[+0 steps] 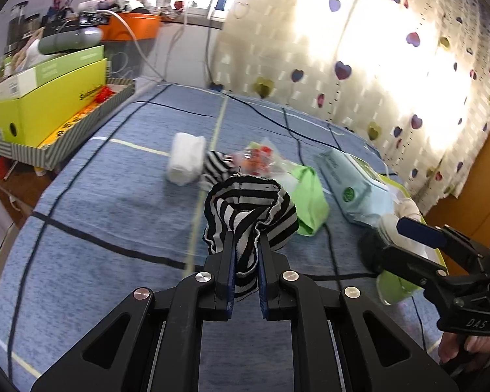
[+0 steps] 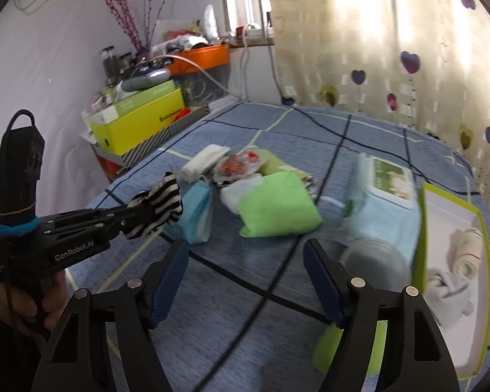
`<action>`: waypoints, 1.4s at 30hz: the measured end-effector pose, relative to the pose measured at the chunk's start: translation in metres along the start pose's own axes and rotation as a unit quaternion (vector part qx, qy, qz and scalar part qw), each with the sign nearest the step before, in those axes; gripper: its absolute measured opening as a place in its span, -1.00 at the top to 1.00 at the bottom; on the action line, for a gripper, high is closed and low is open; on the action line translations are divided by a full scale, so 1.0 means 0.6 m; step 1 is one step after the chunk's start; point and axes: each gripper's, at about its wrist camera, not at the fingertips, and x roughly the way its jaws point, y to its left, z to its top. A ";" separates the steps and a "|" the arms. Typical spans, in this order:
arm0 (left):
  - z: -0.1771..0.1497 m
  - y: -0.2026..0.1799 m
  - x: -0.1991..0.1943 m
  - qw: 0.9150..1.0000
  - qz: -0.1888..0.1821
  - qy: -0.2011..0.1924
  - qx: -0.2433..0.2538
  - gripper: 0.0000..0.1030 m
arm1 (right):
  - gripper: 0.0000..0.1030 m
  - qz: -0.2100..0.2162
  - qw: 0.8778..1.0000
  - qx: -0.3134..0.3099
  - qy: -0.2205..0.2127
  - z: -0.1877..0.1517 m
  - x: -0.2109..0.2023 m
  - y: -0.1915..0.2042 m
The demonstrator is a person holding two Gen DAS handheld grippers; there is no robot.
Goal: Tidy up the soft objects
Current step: 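Grasp the blue face mask with the right gripper while the left gripper holds the striped cloth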
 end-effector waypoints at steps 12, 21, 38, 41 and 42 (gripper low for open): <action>0.003 0.067 -0.011 0.999 0.018 -0.013 -0.032 0.77 | -0.31 0.031 0.999 -0.018 0.036 0.033 0.087 0.051; 0.004 0.102 -0.016 0.999 0.024 -0.015 -0.041 0.77 | -0.31 0.052 0.996 -0.024 0.063 0.051 0.166 0.088; 0.005 0.104 -0.001 0.999 0.015 -0.001 -0.044 0.77 | 0.53 0.049 0.994 -0.027 0.096 0.042 0.227 0.099; 0.005 0.097 -0.005 0.999 0.013 -0.003 -0.040 0.77 | 0.55 0.057 0.994 -0.029 0.089 0.039 0.214 0.099; 0.005 0.094 -0.006 0.999 0.013 -0.004 -0.039 0.77 | 0.55 0.058 0.994 -0.030 0.086 0.038 0.209 0.100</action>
